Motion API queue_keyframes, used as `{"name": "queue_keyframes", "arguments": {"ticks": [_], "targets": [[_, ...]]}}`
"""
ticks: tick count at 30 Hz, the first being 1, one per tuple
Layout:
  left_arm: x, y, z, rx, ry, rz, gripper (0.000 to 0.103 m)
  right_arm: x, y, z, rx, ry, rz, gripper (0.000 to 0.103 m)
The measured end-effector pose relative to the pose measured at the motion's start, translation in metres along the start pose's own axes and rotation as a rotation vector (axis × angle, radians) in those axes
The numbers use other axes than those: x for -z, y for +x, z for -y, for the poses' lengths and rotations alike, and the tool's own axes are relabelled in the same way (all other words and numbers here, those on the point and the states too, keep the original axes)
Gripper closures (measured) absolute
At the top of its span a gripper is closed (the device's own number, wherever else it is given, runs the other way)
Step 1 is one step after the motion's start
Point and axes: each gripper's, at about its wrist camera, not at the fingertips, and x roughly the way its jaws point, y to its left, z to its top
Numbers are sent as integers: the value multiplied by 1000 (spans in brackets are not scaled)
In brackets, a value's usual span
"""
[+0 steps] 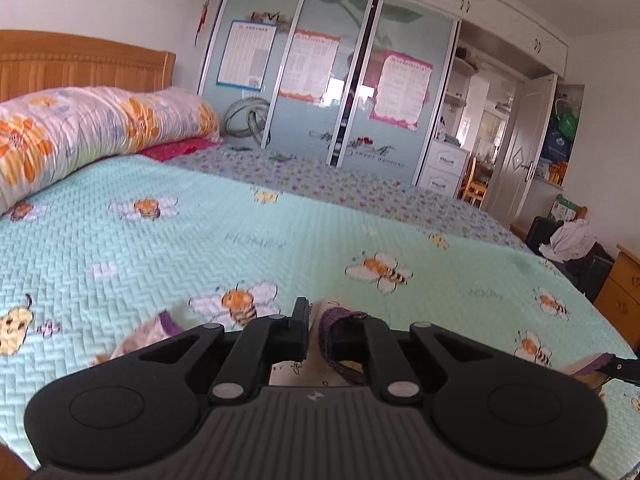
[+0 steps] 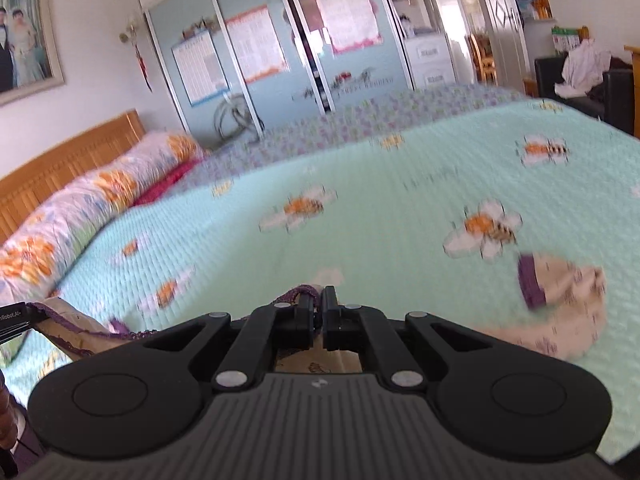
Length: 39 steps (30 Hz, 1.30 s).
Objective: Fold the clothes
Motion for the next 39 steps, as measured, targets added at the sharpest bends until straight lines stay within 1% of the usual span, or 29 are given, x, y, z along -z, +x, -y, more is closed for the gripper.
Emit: {"name": "queue_keyframes", "arguments": {"ticks": [2, 4, 7, 9, 11, 13, 15, 17, 19, 21, 22, 23, 24, 25, 26, 27, 29, 31, 34, 35, 36, 37, 39], "targets": [[-16, 9, 5, 4, 11, 17, 93, -14, 5, -6, -10, -21, 23, 101], [-29, 33, 10, -3, 20, 5, 93, -26, 15, -9, -10, -39, 23, 101], [-48, 68, 17, -15, 33, -14, 93, -40, 42, -4, 2, -13, 9, 101], [-61, 91, 22, -22, 42, -26, 94, -51, 61, 1, 9, 30, -5, 101], [-74, 114, 27, -30, 51, -38, 94, -68, 78, 1, 11, 39, 5, 101], [-87, 138, 32, -38, 61, -50, 94, -88, 94, -4, 12, 19, 29, 101], [-100, 161, 36, -45, 70, -62, 94, -110, 115, -10, 9, 7, 44, 101], [-113, 185, 41, -53, 79, -74, 94, -134, 145, -12, 13, 10, 42, 101], [-126, 213, 45, -83, 82, -91, 93, -149, 176, -10, 33, 31, 36, 101], [-134, 242, 42, -114, 82, -126, 92, -158, 208, -4, 56, 55, 19, 101], [-137, 257, 39, -129, 82, -145, 88, -162, 223, -2, 67, 68, 11, 101], [-137, 271, 37, -145, 84, -166, 83, -167, 239, 1, 79, 80, 2, 101], [-133, 283, 33, -162, 89, -190, 80, -160, 242, 4, 75, 95, -12, 101], [-127, 294, 29, -179, 96, -213, 74, -151, 243, 8, 69, 111, -28, 100], [-118, 303, 23, -195, 105, -250, 70, -143, 244, 12, 62, 126, -44, 97], [-106, 310, 18, -197, 116, -297, 69, -135, 245, 16, 56, 141, -60, 95], [-82, 307, 8, -166, 131, -359, 68, -118, 247, 23, 43, 172, -91, 77], [-57, 300, -2, -131, 143, -414, 66, -101, 249, 31, 30, 203, -123, 73], [-25, 253, -15, -67, 93, -432, 64, -76, 252, 42, 11, 249, -170, 63], [-15, 235, -19, -45, 74, -435, 57, -66, 237, 46, -8, 261, -169, 59], [-4, 218, -23, -23, 54, -438, 53, -55, 220, 49, -29, 272, -165, 56], [7, 201, -26, -7, 40, -445, 50, -44, 201, 53, -48, 272, -154, 52], [31, 170, -29, 10, 17, -462, 50, -30, 167, 64, -18, 282, -118, 49]]}}
